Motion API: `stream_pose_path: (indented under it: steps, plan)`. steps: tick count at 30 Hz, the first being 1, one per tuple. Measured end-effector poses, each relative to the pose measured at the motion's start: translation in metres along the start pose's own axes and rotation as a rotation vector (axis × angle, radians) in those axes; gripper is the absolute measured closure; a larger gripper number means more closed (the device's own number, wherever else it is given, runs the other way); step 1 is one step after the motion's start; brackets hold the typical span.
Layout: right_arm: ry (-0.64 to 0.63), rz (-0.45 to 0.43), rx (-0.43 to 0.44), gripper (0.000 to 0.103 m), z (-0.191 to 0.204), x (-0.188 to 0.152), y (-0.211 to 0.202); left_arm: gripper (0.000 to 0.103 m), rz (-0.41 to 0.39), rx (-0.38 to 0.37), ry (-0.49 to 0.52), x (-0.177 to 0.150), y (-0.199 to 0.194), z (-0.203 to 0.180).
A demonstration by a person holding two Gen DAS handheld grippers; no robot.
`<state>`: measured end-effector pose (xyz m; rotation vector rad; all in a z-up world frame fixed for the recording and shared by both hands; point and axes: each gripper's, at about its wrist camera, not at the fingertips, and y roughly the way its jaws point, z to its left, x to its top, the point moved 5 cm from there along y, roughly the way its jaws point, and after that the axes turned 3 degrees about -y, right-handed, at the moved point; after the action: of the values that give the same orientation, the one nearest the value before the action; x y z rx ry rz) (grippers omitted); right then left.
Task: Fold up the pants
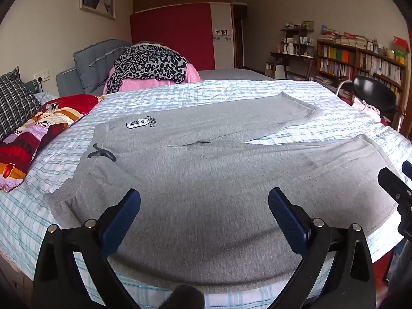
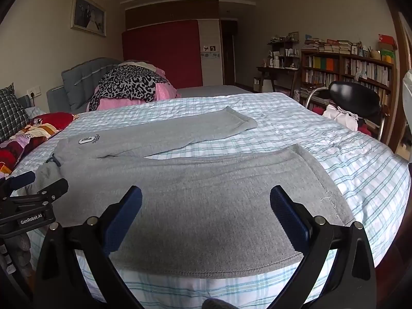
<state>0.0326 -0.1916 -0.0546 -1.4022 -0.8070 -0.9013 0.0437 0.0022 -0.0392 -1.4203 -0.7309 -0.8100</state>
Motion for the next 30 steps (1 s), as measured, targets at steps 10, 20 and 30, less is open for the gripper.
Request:
stream_pose_path:
  steps: [10,20,30]
  plan:
    - [0.000,0.008,-0.001,0.002,-0.0003,-0.0018,0.0038,0.005,0.013,0.004,-0.006,-0.0023,0.0028,0.0001]
    - [0.004,0.009,-0.002,0.002,-0.0003,-0.0027,0.0045,0.005,0.015,0.007,-0.010,-0.0026,0.0039,0.0015]
    - [0.007,0.023,-0.003,0.002,-0.0017,-0.0059,0.0081,0.005,0.027,0.013,-0.017,-0.0054,0.0062,0.0034]
